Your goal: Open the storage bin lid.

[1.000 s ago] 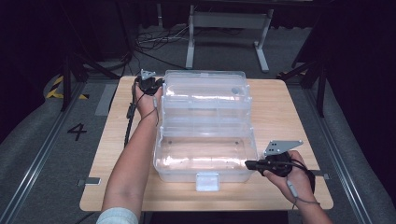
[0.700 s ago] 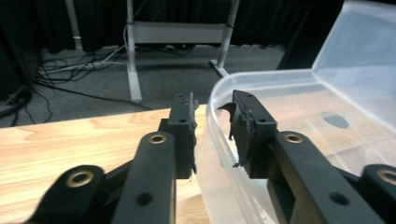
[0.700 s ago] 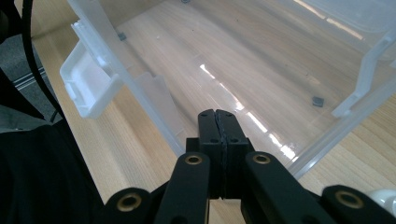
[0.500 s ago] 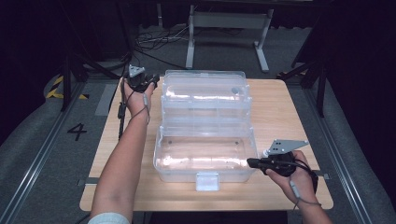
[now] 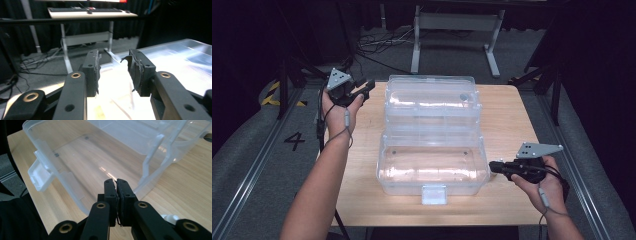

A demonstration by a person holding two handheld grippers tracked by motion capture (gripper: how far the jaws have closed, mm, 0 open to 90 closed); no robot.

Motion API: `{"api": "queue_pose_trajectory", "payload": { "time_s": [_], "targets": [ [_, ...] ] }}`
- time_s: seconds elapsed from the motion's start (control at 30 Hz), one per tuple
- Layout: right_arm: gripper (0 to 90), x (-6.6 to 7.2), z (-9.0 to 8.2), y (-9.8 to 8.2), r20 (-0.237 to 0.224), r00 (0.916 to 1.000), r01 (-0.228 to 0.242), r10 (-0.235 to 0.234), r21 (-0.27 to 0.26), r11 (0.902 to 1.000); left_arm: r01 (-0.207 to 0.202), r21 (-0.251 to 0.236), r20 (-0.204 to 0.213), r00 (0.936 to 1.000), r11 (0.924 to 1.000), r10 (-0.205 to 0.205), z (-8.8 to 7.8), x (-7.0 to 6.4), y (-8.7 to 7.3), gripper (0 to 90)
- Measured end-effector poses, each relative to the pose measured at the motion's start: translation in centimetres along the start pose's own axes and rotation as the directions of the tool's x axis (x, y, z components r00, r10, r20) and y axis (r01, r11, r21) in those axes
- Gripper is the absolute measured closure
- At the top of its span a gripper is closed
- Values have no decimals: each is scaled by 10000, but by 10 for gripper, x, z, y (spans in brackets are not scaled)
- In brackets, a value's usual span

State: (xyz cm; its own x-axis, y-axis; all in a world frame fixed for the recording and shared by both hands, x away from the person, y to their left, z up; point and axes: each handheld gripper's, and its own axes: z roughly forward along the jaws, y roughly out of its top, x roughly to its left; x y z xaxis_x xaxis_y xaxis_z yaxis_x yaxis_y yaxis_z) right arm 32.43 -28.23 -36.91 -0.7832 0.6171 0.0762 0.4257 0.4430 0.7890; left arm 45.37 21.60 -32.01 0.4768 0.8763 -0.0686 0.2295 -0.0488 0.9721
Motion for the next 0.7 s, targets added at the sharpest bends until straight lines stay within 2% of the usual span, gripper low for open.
{"api": "queue_pose_trajectory", "payload": {
  "time_s": [0.2, 0.23, 0.33, 0.43, 0.57, 0.7],
  "targets": [
    [855, -11, -6, 4, 184, 9997, -140, 143, -163, 9998, 19, 349, 384, 9993, 9994, -33, -28, -10, -8, 599],
    [855, -16, -7, 4, 253, 9995, -192, 196, -170, 9997, 12, 593, 585, 9983, 9982, -47, -35, -13, -12, 594],
    [850, -23, -10, 5, 358, 9989, -308, 315, -192, 9993, -45, 678, 662, 9978, 9977, 0, -47, -17, -21, 598],
    [848, -30, -11, 6, 447, 9980, -435, 444, -202, 9988, -18, 756, 873, 9962, 9971, -48, -52, -21, -26, 591],
    [840, -37, -13, 6, 516, 9969, -577, 587, -196, 9981, -161, 811, 833, 9965, 9966, 94, -56, -24, -26, 586],
    [834, -40, -14, 7, 592, 9962, -632, 642, -188, 9978, -32, 873, 953, 9954, 9962, -51, -61, -23, -28, 584]
  ]
}}
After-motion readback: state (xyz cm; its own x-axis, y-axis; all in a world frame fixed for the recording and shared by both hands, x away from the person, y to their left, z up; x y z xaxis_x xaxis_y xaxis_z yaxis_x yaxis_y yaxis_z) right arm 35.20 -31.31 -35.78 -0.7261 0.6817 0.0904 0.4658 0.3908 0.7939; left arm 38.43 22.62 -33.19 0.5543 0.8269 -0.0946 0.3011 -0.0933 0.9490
